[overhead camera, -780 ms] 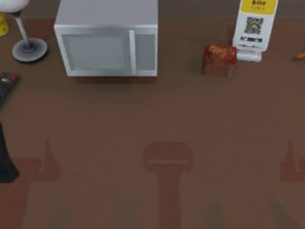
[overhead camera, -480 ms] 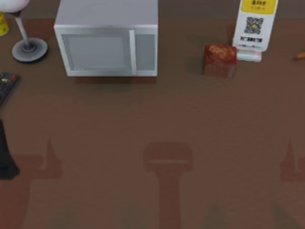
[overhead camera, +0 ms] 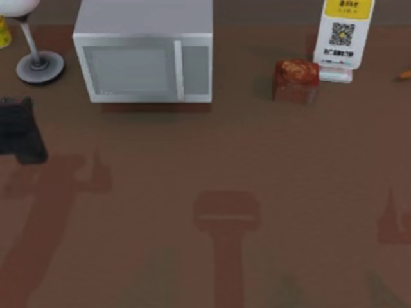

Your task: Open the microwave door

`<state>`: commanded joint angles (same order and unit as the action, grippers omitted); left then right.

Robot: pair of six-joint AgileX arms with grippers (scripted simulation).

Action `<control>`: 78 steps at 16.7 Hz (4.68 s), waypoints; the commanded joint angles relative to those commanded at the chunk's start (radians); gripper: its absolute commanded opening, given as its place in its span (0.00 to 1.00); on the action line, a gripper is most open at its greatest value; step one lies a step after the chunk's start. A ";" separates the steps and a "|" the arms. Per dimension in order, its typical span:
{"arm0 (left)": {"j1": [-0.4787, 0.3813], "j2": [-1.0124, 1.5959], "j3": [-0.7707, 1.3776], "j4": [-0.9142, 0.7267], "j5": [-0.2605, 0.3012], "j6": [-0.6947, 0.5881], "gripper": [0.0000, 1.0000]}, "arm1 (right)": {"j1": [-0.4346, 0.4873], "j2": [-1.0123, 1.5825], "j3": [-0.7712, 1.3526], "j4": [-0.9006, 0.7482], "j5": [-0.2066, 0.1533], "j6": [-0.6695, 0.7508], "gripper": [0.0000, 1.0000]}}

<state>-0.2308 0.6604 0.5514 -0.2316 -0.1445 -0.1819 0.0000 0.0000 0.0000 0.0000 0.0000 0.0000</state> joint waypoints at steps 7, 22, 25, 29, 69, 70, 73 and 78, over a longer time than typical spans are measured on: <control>-0.214 0.719 0.581 -0.164 -0.129 -0.197 1.00 | 0.000 0.000 0.000 0.000 0.000 0.000 1.00; -0.375 1.232 0.965 -0.338 -0.228 -0.328 1.00 | 0.000 0.000 0.000 0.000 0.000 0.000 1.00; -0.356 1.305 0.990 -0.280 -0.216 -0.309 1.00 | 0.000 0.000 0.000 0.000 0.000 0.000 1.00; -0.318 1.435 1.025 -0.178 -0.191 -0.275 1.00 | 0.000 0.000 0.000 0.000 0.000 0.000 1.00; -0.347 1.357 0.897 -0.135 -0.210 -0.301 0.00 | 0.000 0.000 0.000 0.000 0.000 0.000 1.00; -0.347 1.357 0.897 -0.135 -0.210 -0.301 0.00 | 0.000 0.000 0.000 0.000 0.000 0.000 1.00; -0.347 1.357 0.897 -0.135 -0.210 -0.301 0.00 | 0.000 0.000 0.000 0.000 0.000 0.000 1.00; -0.347 1.357 0.897 -0.135 -0.210 -0.301 0.00 | 0.000 0.000 0.000 0.000 0.000 0.000 1.00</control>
<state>-0.5783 2.0171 1.4481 -0.3669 -0.3542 -0.4828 0.0000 0.0000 0.0000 0.0000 0.0000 0.0000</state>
